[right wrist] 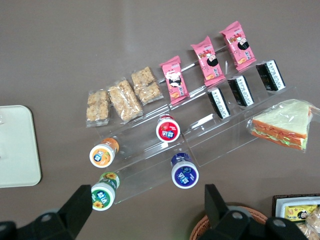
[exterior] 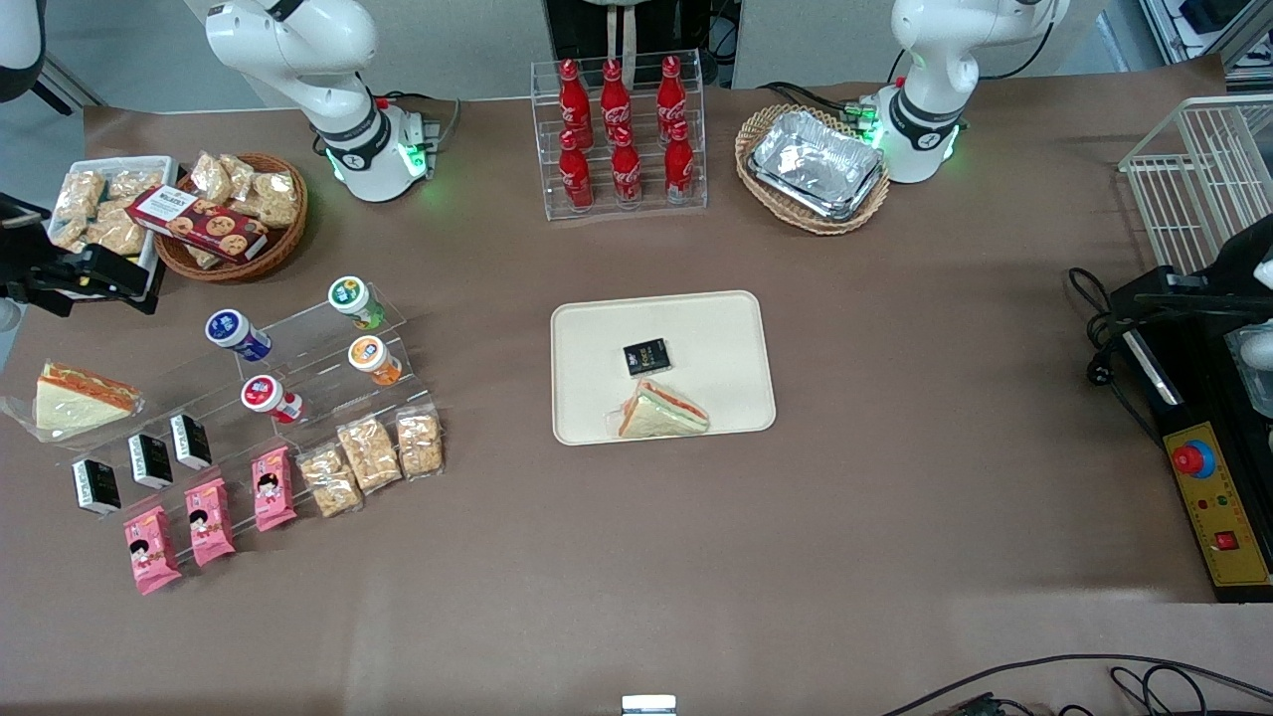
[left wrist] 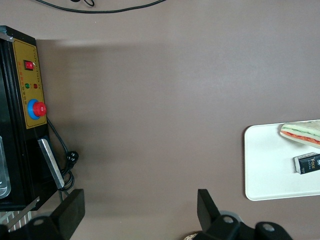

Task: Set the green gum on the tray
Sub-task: 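Move the right gripper over the acrylic rack of cups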

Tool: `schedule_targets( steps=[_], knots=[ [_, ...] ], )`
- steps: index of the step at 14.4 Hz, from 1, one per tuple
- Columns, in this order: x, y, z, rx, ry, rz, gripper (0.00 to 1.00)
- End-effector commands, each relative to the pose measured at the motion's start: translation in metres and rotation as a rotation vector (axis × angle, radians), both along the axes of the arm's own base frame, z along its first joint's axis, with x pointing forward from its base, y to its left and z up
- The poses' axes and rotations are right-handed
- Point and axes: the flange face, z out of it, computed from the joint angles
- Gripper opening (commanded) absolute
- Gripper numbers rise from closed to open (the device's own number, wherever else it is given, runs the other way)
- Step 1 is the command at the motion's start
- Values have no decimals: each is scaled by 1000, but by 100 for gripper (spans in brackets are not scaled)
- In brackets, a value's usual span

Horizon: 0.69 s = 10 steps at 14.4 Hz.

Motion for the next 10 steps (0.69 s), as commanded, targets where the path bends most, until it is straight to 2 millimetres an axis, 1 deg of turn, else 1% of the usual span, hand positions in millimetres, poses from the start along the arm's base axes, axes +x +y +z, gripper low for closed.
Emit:
schedule_targets(
  steps=[1,4,5,6,7,8,9,10],
  knots=[
    [3,7,-3,-21,21,11,100],
    [-3,13,-2,-4,31,15,100],
    [-8,19,1,2,47,24,100],
    [-13,33,6,10,47,28,100],
    [-17,44,6,8,50,-21,100],
    [-25,60,7,9,51,-57,100],
    [-35,80,5,8,52,-50,100],
    [-45,87,3,8,57,-48,100]
  ],
)
